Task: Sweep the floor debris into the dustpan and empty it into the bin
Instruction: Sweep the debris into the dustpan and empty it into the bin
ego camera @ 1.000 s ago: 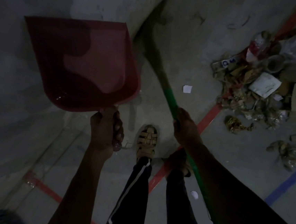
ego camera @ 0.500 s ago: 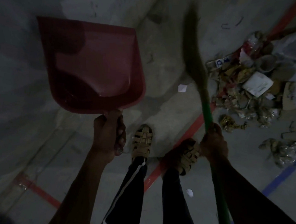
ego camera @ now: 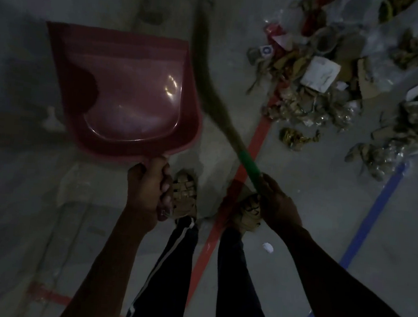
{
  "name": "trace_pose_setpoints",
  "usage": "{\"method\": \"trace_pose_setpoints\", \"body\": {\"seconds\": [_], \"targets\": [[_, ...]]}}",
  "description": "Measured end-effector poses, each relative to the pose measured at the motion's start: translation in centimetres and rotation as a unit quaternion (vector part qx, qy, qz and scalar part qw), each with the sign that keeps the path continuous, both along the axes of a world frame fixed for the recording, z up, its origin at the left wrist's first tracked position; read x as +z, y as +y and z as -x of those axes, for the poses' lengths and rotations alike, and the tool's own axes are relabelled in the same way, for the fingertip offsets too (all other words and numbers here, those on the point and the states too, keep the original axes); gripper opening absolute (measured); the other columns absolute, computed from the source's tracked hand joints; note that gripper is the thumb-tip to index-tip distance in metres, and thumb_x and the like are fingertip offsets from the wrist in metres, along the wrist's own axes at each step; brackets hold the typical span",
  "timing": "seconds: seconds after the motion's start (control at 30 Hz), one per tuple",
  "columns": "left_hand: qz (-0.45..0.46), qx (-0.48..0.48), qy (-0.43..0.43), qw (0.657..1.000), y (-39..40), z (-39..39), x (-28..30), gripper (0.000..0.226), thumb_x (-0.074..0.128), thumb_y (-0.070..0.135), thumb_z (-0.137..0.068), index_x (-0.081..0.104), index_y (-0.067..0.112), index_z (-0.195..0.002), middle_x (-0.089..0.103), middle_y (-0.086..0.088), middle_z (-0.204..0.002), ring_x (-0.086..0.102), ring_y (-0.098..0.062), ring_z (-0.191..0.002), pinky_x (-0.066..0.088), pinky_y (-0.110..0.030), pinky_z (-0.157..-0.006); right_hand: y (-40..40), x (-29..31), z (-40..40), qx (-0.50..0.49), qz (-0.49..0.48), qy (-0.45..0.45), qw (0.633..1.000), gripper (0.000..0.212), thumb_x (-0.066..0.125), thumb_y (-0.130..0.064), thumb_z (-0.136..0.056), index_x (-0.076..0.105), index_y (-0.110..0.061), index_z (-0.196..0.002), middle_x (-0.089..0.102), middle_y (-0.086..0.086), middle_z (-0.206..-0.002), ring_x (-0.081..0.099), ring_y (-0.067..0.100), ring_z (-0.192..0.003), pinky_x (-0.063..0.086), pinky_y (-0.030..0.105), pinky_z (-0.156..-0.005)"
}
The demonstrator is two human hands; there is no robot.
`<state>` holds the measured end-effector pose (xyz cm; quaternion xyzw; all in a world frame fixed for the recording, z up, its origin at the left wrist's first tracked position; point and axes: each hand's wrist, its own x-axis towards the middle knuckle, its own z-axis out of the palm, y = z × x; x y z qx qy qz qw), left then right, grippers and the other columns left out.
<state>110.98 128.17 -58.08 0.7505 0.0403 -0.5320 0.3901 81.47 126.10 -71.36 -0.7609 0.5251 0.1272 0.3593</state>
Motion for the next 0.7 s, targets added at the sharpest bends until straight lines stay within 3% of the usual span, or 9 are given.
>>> {"method": "trace_pose_setpoints", "body": {"seconds": [0.13,0.3,0.37,0.57,0.7], "targets": [[0.0,-0.012,-0.007,1.0,-0.9,1.0,0.0,0.037,0.057,0.035,-0.096,0.049,0.019,-0.063,0.036,0.001,-0.048,0.03,-0.014,-0.032,0.027,-0.018,-0.05,0.9,0.2,1.2,-0.067,-0.049,0.061,0.995,0.071,0.055,-0.014,-0.091,0.027,-0.027,-0.155,0.03,0.0,-0.158,0.064,0.037,-0.097,0.057,0.045,-0.07],[0.006,0.012,-0.031,0.999,-1.8,2.2,0.0,0.037,0.056,0.029,-0.097,0.046,0.016,-0.063,0.033,0.002,-0.045,0.029,-0.013,-0.03,0.026,-0.014,-0.044,-0.1,0.1,4.3,-0.179,0.005,0.104,0.978,0.074,0.057,-0.008,-0.087,0.023,-0.027,-0.15,0.036,0.005,-0.151,0.063,0.038,-0.076,0.057,0.047,-0.06],[0.016,0.029,-0.04,0.999,-1.6,2.1,0.0,0.036,0.054,0.027,-0.097,0.046,0.015,-0.064,0.032,0.002,-0.044,0.03,-0.013,-0.03,0.026,-0.014,-0.041,-1.2,-0.1,5.1,-0.194,0.028,0.118,0.973,0.072,0.055,-0.008,-0.089,0.023,-0.022,-0.152,0.029,0.005,-0.155,0.062,0.039,-0.076,0.056,0.048,-0.059],[0.008,0.07,-0.049,0.996,-0.1,1.7,-0.6,0.031,0.049,0.023,-0.096,0.045,0.016,-0.066,0.033,0.002,-0.045,0.031,-0.013,-0.029,0.027,-0.014,-0.039,-1.9,0.0,3.7,-0.114,0.089,0.073,0.987,0.076,0.06,-0.003,-0.087,0.025,-0.016,-0.153,0.023,0.009,-0.158,0.058,0.033,-0.059,0.052,0.041,-0.045],[-0.004,0.086,-0.044,0.995,1.1,1.5,-0.5,0.029,0.047,0.023,-0.097,0.046,0.017,-0.069,0.033,0.002,-0.048,0.032,-0.013,-0.031,0.028,-0.014,-0.041,-0.9,-0.6,-0.5,-0.075,0.075,0.016,0.994,0.076,0.056,-0.005,-0.09,0.021,-0.02,-0.155,0.023,0.009,-0.16,0.061,0.034,-0.062,0.053,0.04,-0.045]]}}
